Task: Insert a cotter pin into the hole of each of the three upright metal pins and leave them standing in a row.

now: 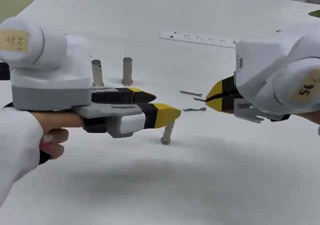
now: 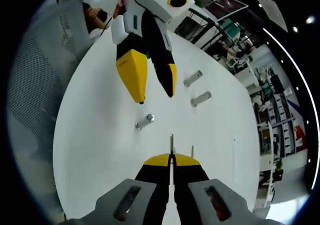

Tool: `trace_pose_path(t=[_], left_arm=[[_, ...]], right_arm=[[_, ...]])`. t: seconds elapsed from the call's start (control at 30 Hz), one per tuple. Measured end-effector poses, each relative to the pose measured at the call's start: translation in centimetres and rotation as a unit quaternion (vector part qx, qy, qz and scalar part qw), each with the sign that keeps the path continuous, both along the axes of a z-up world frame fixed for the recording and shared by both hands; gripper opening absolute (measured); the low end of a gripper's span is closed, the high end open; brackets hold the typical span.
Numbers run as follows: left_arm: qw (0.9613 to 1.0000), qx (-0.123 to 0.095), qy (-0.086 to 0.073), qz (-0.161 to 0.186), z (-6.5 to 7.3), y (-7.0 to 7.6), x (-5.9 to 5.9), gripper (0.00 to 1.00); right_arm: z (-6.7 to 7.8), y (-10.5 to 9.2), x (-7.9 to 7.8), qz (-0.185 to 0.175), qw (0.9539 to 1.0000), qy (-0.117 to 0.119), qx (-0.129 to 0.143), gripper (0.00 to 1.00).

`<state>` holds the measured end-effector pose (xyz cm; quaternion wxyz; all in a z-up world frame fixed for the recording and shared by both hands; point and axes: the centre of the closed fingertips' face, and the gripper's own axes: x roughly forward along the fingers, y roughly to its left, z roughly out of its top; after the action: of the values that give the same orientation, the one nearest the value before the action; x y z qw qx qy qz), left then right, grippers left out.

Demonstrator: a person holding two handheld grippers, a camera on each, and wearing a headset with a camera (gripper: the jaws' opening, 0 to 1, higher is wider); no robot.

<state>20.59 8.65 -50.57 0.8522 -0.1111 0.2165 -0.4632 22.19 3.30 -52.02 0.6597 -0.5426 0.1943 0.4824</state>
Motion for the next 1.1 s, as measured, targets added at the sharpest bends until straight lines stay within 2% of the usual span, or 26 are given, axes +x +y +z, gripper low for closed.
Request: trace_pose_path(t=[0.27, 0.4, 0.47, 0.73, 0.9, 1.1], left_arm=[[0.9997, -0.015, 0.013, -0.013, 0.4, -1.5, 0.0, 0.24], [0.9994, -0.016, 0.022, -0.020, 0.3, -2.1, -0.1, 0.19], [0.9992, -0.021, 0.023, -0.024, 0.4, -2.4, -0.2, 0.16], [0.9988, -0.021, 0.028, -0.033, 0.2, -3.3, -0.2, 0.14], [0.9987, -0.021, 0.032, -0.033, 0.0, -3.4, -0.2, 0.14], [0.9984, -0.028, 0.036, -0.032, 0.1, -3.5, -0.2, 0.10]], right_arm=[[0.5, 0.7, -0.7, 0.005, 0.9998, -0.005, 0.016, 0.00], [0.6, 0.9, -0.9, 0.016, 0.9997, -0.017, 0.011, 0.00], [0.5, 0.9, -1.1, 0.017, 0.9997, -0.015, 0.012, 0.00], [0.7, 1.5, -1.5, 0.021, 0.9995, -0.016, 0.019, 0.00], [0.7, 1.6, -1.7, 0.021, 0.9994, -0.016, 0.023, 0.00], [0.8, 1.7, -1.8, 0.021, 0.9994, -0.017, 0.023, 0.00]])
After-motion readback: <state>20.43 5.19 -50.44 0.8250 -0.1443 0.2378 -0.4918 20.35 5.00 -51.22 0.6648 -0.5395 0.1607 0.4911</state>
